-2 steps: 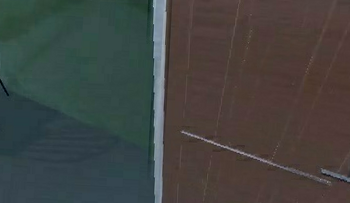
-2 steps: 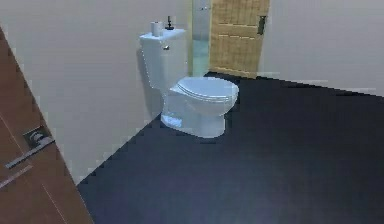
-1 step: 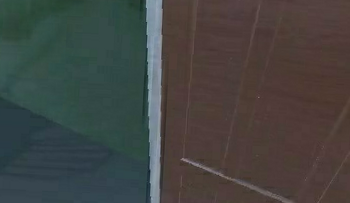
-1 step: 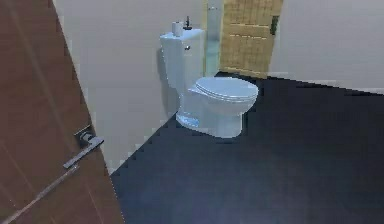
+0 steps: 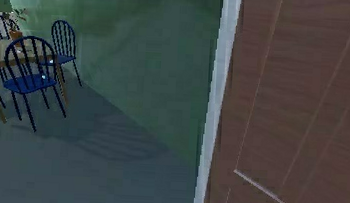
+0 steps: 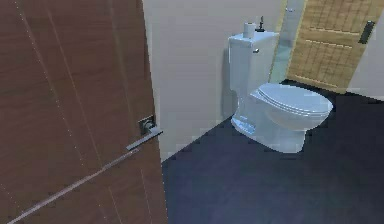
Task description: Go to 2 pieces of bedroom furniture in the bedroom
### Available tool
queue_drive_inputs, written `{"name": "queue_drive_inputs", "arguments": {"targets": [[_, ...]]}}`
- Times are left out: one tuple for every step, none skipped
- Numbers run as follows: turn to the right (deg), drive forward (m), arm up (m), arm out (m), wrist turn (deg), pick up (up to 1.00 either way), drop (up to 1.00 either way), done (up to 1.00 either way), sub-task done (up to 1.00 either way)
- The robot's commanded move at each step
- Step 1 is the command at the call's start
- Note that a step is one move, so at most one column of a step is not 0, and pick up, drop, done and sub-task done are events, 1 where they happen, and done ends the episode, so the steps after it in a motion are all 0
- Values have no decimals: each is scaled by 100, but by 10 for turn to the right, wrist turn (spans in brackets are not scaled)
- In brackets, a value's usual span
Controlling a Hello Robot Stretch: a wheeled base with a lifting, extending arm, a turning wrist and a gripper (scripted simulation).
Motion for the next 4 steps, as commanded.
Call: {"name": "queue_drive_inputs", "arguments": {"targets": [[0, 20, 0, 0, 0, 0, 0, 0, 0], [-420, 0, 0, 0, 0, 0, 0, 0, 0], [0, 45, 0, 0, 0, 0, 0, 0, 0], [-450, 0, 0, 0, 0, 0, 0, 0, 0]]}}
